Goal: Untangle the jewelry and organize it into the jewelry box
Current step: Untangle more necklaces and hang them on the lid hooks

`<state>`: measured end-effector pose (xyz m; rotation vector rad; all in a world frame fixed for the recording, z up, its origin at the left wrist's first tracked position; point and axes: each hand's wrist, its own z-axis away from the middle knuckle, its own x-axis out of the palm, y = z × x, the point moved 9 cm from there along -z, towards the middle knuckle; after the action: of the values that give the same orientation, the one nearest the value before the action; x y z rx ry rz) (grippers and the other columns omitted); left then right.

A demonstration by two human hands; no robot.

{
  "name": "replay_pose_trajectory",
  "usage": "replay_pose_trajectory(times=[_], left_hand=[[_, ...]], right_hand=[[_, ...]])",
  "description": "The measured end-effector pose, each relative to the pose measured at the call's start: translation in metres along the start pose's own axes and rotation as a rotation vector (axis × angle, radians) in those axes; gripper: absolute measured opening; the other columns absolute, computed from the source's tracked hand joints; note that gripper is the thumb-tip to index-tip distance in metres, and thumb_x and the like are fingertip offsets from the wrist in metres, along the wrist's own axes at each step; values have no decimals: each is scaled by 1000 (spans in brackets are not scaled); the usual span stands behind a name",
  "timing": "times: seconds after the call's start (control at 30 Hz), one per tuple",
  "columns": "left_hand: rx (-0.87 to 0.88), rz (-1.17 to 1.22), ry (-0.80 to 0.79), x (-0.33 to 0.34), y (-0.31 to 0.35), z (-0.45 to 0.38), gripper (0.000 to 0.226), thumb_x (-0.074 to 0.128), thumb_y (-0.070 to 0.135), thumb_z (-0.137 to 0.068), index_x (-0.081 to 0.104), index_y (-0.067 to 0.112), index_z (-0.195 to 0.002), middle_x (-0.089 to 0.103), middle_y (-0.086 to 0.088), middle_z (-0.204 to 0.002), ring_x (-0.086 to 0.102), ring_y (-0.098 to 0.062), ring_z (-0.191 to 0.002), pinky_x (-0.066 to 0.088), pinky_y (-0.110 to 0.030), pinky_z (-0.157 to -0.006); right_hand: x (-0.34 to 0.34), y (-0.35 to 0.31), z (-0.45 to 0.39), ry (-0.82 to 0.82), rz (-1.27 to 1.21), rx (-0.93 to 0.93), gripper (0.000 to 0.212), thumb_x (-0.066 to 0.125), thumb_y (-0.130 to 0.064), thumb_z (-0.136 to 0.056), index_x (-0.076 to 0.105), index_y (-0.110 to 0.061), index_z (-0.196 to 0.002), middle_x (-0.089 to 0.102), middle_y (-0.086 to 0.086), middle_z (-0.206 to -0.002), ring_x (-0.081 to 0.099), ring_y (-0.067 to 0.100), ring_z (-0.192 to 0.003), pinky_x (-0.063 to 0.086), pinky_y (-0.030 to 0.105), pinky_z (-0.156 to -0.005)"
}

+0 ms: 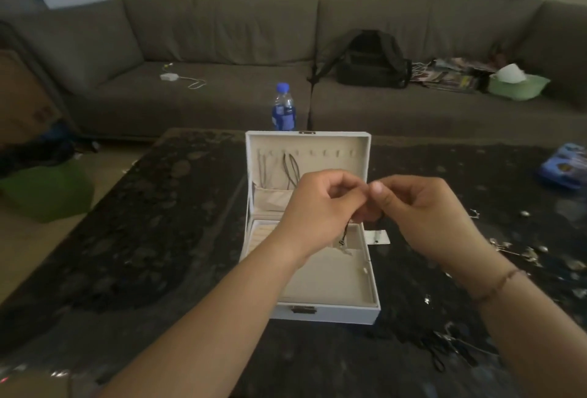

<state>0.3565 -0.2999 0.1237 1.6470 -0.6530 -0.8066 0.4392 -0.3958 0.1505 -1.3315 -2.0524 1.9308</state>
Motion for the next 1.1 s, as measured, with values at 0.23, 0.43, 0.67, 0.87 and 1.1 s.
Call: replay_pose_trajectory(times=[0.23,0.43,0.67,0.87,1.1], left_hand=[[-5,-35,33,-22,-10,-7,11,65,18,-95,73,12,-96,75,1,-81,73,-14,-78,60,-36,-85],[-4,32,35,-22,-17,-13,14,64,18,-95,74,10,-100,77,-2,-87,73,-14,-83,59,-28,-84],[10,-68,73,-40,-39,-32,16,58,22,-97,74,22,-95,75,7,-92,68,-2,-88,53,-26,-91],[-6,-577,117,-64,-88,-53,27,51,18,-102,60,25,-126,58,12,-128,48,1,-118,33,-11,-97],[131,-996,93,-47,-105,-56,44,50,27,-99,41,23,-142,40,6,-145,28,-13,-140,21,-32,-119]], right_hand=[[6,4,-21,-2,157,61,16,63,-29,-93,71,-28,-80,68,-10,-65,60,0,-57,43,6,-48],[5,-7,-31,29,175,16,17,62,-25,-94,72,-21,-81,64,-10,-59,55,-7,-49,38,5,-47],[5,-13,-52,-15,217,13,23,62,-29,-94,71,-20,-75,65,-13,-57,56,-4,-49,37,5,-47],[0,-11,-76,-55,160,68,23,59,-28,-96,72,-17,-80,74,-5,-74,70,6,-72,57,32,-81],[8,-11,-115,-37,153,35,23,61,-27,-95,72,-17,-78,74,-4,-73,71,10,-74,59,35,-82]])
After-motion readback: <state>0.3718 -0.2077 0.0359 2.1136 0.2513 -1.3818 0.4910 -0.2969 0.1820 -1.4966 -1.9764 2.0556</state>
